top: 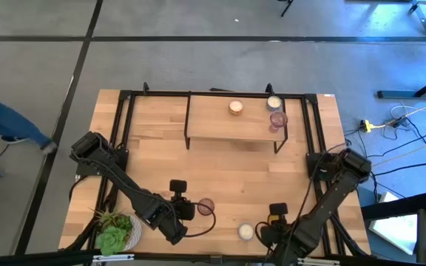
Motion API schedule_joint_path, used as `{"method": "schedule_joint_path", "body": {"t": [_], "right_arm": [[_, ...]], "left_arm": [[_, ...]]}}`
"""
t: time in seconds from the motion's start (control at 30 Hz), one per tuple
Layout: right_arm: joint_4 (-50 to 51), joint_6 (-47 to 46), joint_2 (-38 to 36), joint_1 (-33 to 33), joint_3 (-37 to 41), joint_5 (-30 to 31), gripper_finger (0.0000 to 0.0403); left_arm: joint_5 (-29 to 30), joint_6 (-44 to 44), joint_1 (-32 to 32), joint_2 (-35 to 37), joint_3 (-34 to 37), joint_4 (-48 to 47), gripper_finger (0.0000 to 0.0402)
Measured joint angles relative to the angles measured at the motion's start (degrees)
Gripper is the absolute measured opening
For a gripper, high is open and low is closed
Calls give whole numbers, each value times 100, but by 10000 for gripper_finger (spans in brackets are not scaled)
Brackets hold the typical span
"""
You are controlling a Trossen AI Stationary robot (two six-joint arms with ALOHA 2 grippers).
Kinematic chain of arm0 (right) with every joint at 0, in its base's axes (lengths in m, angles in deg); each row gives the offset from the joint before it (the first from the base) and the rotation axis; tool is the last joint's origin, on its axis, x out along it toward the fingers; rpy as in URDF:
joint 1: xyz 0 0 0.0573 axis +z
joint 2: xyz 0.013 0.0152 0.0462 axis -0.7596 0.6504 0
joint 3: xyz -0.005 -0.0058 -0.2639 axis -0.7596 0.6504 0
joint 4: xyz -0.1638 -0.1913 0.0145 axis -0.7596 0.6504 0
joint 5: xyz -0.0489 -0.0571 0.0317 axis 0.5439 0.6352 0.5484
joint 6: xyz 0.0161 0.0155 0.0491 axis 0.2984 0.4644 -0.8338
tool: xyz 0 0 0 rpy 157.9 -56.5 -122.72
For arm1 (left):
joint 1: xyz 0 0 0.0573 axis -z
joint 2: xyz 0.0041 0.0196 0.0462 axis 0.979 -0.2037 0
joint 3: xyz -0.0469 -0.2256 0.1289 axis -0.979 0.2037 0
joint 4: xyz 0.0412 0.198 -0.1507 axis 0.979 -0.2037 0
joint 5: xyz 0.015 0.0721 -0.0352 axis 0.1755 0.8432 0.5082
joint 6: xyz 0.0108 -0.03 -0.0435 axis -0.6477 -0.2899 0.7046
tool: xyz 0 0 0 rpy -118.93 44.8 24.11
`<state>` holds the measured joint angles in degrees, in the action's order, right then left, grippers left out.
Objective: Pick & Place candle stick holders
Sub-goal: Put the yellow candle holder on the shelf aligned with the yellow candle
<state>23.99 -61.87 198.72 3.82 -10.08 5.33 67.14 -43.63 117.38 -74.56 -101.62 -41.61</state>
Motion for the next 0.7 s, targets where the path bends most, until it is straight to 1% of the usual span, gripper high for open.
{"method": "schedule_joint_path", "body": {"t": [0.2, 0.4, 0.57, 0.7], "right_arm": [[425, 621, -4, -270, -440, 194, 25], [1444, 1231, -4, -604, -908, 489, 25], [2180, 1935, -6, -987, -1335, 852, 23], [2450, 2677, -9, -1374, -1690, 1145, 23]], "left_arm": [[2, -31, 2, 0, 0, 47, 2], [8, -31, 2, 0, 0, -16, 2], [141, -31, 2, 0, 0, -60, 2], [176, -78, 2, 0, 0, -61, 3]]}}
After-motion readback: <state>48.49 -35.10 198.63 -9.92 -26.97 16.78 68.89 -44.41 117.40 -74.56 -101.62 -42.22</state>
